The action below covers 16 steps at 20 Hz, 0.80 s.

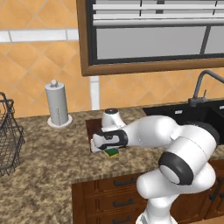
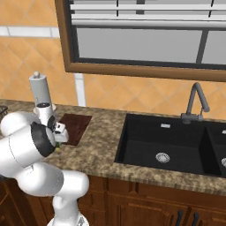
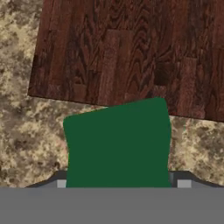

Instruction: Pick up the sponge from the counter and clean the cutting board by briefly scrubbing or pressing down on the cutting board. Once finished, release the sponge.

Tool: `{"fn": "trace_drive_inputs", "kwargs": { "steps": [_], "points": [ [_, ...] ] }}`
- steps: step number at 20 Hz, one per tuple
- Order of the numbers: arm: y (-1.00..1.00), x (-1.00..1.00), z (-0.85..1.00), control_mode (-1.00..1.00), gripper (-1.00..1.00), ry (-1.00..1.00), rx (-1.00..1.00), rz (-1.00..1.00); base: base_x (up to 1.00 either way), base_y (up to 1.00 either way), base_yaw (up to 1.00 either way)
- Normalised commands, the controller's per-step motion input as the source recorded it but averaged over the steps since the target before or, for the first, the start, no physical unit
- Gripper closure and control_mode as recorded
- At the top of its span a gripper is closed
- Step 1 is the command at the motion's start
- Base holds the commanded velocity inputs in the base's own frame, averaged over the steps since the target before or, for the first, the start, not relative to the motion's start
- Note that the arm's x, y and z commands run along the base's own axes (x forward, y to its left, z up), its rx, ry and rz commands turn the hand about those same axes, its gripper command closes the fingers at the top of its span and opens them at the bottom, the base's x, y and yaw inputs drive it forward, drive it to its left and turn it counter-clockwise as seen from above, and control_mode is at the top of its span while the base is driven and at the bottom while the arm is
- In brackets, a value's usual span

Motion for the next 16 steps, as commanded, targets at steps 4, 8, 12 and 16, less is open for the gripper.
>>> {"fn": "trace_drive_inputs", "kwargs": {
  "steps": [4, 8, 12, 16],
  "points": [
    [0.51, 0.78, 0.02, -1.00, 1.00, 0.00, 0.01, -0.15, 0.00, 0.00, 0.00],
    [0.19, 0.43, 0.00, -1.00, 1.00, -0.01, 0.00, -0.13, 0.00, 0.00, 0.00],
    [0.07, 0.11, -0.03, -1.00, 1.00, 0.00, 0.01, -0.13, 0.00, 0.00, 0.00],
    [0.07, 0.27, -0.14, -1.00, 1.00, 0.00, 0.04, -0.12, 0.00, 0.00, 0.00]
  ]
}}
